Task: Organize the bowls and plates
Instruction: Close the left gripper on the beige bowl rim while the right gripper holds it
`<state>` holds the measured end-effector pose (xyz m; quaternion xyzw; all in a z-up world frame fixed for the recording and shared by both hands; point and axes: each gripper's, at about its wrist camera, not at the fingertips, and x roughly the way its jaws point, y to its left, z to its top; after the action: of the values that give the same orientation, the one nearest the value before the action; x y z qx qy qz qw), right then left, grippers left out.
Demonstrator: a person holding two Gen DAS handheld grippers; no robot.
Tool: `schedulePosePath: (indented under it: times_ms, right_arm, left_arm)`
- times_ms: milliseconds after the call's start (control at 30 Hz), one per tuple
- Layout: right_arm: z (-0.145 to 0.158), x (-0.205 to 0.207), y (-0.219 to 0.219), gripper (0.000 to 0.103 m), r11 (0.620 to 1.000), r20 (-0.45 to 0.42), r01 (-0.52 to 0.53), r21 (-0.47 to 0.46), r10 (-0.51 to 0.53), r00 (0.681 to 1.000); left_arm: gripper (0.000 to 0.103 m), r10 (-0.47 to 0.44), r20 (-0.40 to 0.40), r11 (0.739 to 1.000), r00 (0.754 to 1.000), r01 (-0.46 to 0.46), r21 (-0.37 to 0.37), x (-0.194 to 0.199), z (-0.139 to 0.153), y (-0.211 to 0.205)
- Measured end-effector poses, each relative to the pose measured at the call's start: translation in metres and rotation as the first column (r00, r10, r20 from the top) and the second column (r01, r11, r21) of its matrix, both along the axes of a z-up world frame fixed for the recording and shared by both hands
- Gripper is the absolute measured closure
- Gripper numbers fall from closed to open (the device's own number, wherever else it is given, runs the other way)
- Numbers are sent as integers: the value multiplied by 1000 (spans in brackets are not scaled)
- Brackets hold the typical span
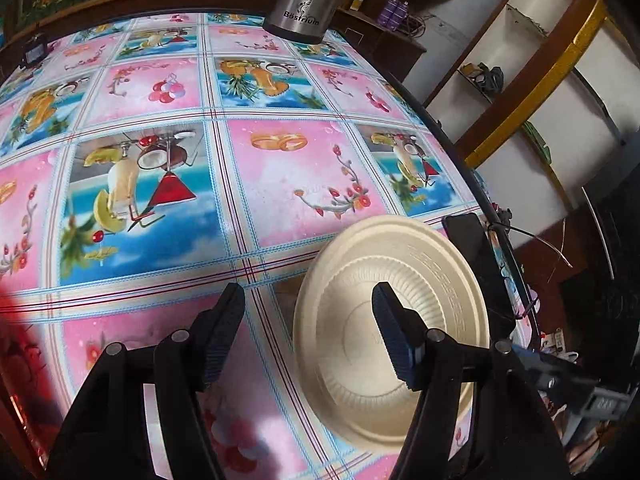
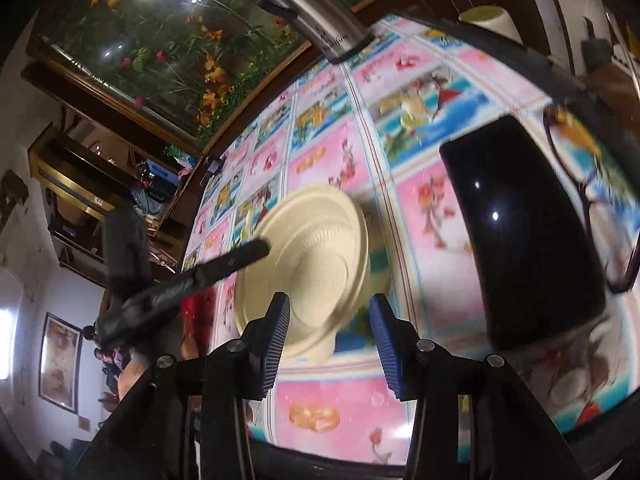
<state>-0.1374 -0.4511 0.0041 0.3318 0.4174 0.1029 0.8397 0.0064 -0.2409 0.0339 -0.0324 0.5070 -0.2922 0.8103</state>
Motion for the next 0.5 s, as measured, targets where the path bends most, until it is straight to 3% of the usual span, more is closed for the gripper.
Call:
schedulePosePath:
  times_ms: [33, 100, 133, 233, 500]
  right_arm:
    - [-1, -1, 2, 59, 1000, -6, -5, 0, 5, 1000]
    - [-4, -2, 6, 57, 1000, -24, -11, -7, 11, 1000]
    - [-6, -1, 9, 57, 1000, -34, -20, -3, 20, 999]
    - [-11, 2, 20, 57, 999, -51, -52, -9, 51, 997]
    - [-1, 26, 21, 60, 988, 9, 8, -156, -7, 1000]
  left_arm:
    - [40, 6, 4, 1000, 1000, -6, -13, 1, 0, 1]
    - [57, 16, 2, 1000, 1000, -16, -11, 2, -3, 1]
    - [60, 15, -1, 1000, 1000, -15, -8, 2, -4, 0]
    - [61, 12, 10, 1000, 1000, -13, 13, -6, -4, 1]
    - [61, -65, 10, 998, 998, 65, 8, -45, -1, -1]
